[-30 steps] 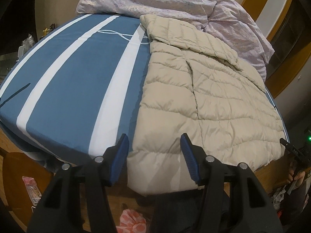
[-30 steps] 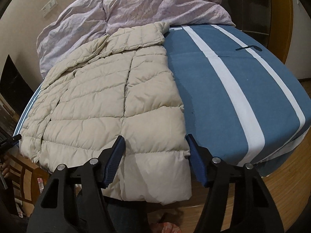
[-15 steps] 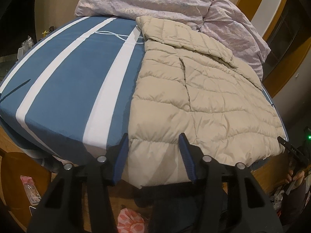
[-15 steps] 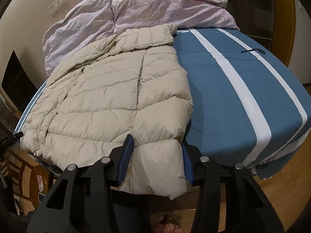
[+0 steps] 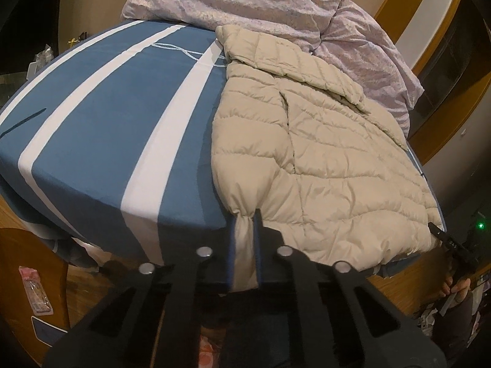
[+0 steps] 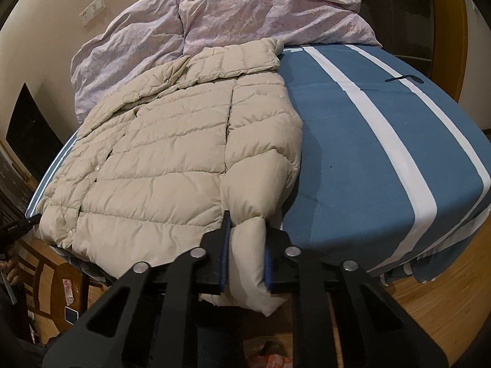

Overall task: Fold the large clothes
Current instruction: 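Lift the hem with both tools and fold it toward the collar, then release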

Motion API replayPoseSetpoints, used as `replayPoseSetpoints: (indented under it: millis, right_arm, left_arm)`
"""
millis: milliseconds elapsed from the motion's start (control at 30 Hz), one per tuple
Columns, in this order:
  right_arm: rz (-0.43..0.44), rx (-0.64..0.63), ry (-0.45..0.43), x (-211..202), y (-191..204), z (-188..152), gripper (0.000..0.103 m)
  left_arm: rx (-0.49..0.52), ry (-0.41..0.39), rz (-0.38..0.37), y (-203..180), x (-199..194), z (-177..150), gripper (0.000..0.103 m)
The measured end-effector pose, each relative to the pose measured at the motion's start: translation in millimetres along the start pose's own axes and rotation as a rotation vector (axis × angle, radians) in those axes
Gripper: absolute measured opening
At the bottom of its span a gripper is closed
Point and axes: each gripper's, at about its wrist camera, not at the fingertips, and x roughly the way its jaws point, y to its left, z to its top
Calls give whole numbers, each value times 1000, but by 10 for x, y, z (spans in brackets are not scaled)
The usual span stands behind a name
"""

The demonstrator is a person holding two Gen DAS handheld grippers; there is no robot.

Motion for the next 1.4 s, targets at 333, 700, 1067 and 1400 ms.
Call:
replayPoseSetpoints:
  millis: [333,700,1067,1400]
  right_arm:
    - [15,30,-79,-176,-29,214,9]
    - [18,46,-189,-305,57,752,8]
    - [-3,44,-258,-33,172,1588,8]
    - [-11,65,-229,722,102,2272,8]
  left_arm:
    - [34,-71,12,-111,-231,153,3]
    - [81,-164,48,-372,-374,662,3]
    - [88,-238,75,-611,-222,1572,3]
    - [72,-214,112,-694,456,2428,3]
